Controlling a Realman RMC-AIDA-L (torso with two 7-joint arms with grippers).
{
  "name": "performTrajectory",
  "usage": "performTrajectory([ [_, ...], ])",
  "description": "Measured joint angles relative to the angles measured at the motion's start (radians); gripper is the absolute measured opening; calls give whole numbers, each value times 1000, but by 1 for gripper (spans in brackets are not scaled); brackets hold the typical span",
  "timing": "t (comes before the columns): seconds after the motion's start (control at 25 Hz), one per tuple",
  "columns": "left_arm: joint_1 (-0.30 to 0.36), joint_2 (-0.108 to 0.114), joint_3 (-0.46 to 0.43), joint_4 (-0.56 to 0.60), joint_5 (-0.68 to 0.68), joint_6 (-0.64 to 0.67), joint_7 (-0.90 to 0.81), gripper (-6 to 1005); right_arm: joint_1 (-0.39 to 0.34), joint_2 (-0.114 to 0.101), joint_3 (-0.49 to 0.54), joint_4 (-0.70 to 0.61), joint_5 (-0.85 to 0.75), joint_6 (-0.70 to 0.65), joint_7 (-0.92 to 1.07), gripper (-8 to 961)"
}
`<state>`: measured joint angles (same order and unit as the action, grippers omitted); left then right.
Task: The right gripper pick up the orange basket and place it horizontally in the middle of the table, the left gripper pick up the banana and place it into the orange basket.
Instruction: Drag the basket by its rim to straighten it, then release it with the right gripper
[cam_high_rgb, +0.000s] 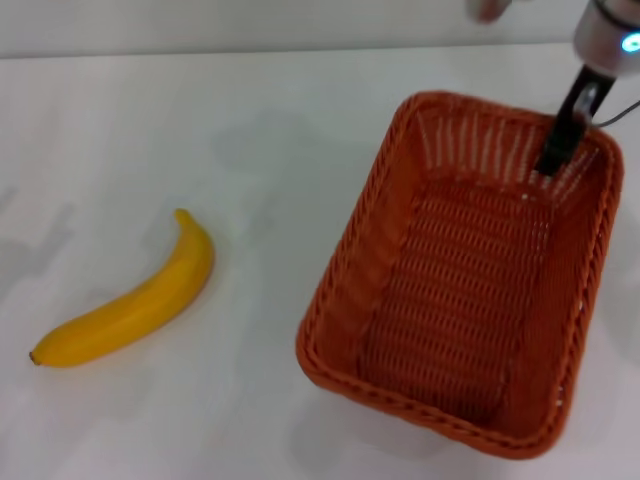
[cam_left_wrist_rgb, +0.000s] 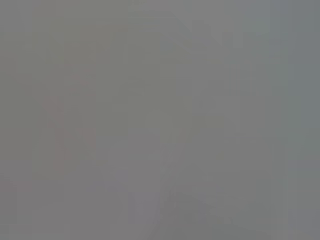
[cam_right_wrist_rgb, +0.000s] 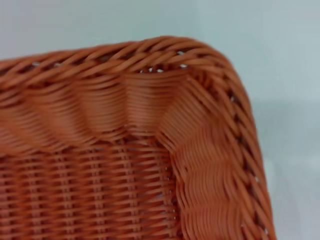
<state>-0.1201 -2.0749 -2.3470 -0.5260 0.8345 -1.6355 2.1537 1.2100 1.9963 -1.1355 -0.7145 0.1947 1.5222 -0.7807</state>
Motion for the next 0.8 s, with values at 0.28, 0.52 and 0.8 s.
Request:
performTrajectory([
  [0.28, -6, 8, -2, -11, -1, 6, 0, 882, -91, -35, 234, -183, -1, 168, 121, 270],
  [0.52, -15, 24, -2, -13, -7, 9, -5, 882, -195, -33, 438, -338, 79, 257, 217, 227],
  [0.8, -40, 38, -3, -15, -5, 32, -5, 882, -340, -19, 600, -430, 262, 280, 310, 185],
])
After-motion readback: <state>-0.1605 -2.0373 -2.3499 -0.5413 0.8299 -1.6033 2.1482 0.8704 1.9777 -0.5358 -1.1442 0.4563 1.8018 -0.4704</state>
